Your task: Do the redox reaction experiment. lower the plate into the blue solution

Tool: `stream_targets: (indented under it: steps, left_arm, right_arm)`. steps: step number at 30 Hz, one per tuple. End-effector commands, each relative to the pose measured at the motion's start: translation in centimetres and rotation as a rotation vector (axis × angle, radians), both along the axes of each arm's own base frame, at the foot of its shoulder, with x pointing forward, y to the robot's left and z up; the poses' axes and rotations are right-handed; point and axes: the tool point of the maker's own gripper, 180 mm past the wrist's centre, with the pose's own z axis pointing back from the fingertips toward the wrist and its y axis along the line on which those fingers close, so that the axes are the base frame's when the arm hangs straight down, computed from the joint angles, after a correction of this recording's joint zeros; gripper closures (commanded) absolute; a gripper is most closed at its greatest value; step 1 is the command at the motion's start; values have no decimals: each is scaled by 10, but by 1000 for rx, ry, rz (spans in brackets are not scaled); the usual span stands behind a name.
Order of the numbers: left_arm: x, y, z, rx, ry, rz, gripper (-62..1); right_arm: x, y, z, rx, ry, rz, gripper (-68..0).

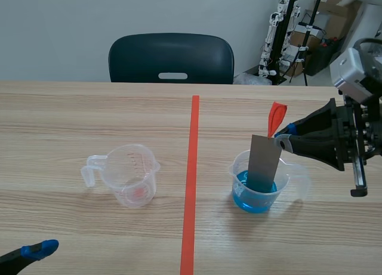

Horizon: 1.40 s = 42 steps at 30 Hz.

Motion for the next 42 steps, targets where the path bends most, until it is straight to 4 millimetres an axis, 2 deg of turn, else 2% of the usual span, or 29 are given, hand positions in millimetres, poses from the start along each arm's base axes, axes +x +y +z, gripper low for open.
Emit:
stream_targets:
  steps: [1, 20, 42]
  left_arm:
    - [0, 0, 11, -43, -40, 5, -623]
    - [0, 0, 10, -41, -39, 5, -623]
    - [0, 0, 10, -41, -39, 5, -623]
  right_arm:
    - [7, -2, 12, 21, -36, -8, -10]
    - [4, 2, -1, 28, -83, 4, -10]
    - [-6, 6, -2, 59, -121, 37, -8]
